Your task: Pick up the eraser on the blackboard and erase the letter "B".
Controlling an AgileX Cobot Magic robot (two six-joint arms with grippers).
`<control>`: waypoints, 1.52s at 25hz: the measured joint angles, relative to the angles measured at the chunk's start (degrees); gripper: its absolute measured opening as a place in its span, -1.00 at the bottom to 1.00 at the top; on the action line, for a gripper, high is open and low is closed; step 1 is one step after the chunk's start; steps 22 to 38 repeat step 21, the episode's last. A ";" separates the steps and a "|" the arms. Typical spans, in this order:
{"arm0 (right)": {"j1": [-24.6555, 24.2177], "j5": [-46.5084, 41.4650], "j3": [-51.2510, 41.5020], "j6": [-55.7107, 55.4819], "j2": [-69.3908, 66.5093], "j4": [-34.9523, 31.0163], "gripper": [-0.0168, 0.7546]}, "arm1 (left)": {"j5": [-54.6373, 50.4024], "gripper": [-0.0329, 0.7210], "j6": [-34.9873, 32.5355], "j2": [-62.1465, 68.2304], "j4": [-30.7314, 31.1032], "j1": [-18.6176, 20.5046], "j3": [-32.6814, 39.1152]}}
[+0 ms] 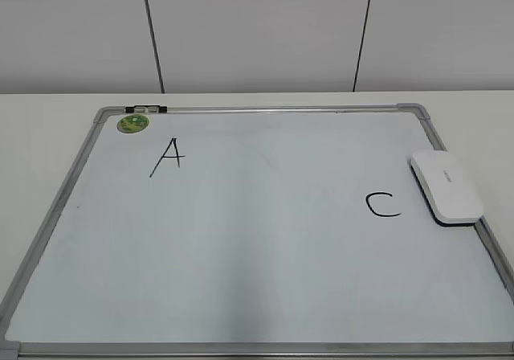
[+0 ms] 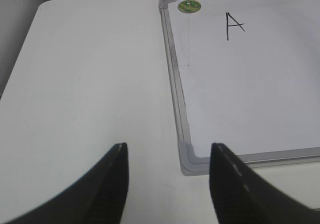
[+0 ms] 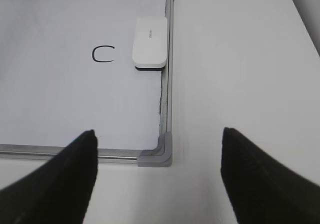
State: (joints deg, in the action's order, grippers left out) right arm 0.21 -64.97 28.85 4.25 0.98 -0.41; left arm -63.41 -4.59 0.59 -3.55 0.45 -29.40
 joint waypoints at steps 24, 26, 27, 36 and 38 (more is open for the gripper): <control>0.00 0.00 0.00 -0.11 0.00 0.00 0.58 | 0.00 0.08 0.00 0.00 0.00 0.00 0.00; 0.00 0.00 0.00 -0.11 0.00 0.00 0.58 | 0.00 0.08 0.00 0.00 0.00 0.00 0.00; 0.00 0.00 0.00 -0.11 0.00 0.00 0.58 | 0.00 0.08 0.00 0.00 0.00 0.00 0.00; 0.00 0.00 0.00 -0.11 0.00 0.00 0.58 | 0.00 0.08 0.00 0.00 0.00 0.00 0.00; 0.00 0.00 0.00 -0.11 0.00 0.00 0.58 | 0.00 0.08 0.00 0.00 0.00 0.00 0.00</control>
